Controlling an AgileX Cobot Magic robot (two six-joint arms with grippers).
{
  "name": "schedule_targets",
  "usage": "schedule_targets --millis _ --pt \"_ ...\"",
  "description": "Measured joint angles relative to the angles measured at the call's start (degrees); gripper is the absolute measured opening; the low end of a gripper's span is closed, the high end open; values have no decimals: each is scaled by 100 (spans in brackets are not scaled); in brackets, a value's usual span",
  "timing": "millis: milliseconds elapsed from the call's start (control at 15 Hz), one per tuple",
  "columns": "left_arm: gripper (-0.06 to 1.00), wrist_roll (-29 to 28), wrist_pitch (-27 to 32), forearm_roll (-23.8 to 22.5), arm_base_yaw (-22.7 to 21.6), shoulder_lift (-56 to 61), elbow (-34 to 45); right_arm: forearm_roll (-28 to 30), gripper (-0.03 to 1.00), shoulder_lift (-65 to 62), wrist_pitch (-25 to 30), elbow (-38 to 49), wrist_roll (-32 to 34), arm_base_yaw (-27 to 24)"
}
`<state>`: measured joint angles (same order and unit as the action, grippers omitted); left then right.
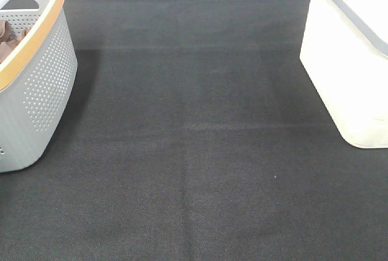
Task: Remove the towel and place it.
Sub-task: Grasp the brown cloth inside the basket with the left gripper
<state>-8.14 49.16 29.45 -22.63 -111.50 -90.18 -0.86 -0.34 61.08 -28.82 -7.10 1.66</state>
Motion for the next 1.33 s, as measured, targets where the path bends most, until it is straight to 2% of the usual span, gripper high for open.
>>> schedule_targets --millis 333,600,867,1000,1200,1333 --pt "71 23 -29 92 0 -309 -23 0 73 0 0 0 0 0" --pt "71 327 -264 653 0 -544 -23 0 73 0 0 0 0 0" --pt "68 590 -476 968 126 -716 -23 0 73 0 0 0 0 0" --pt "56 636 -688 1026 189 -716 -23 0 73 0 0 0 0 0" --pt "39 779 -659 991 189 -773 -23 0 73 0 0 0 0 0" --pt "20 957 -561 980 189 -825 -23 0 73 0 0 0 0 0"
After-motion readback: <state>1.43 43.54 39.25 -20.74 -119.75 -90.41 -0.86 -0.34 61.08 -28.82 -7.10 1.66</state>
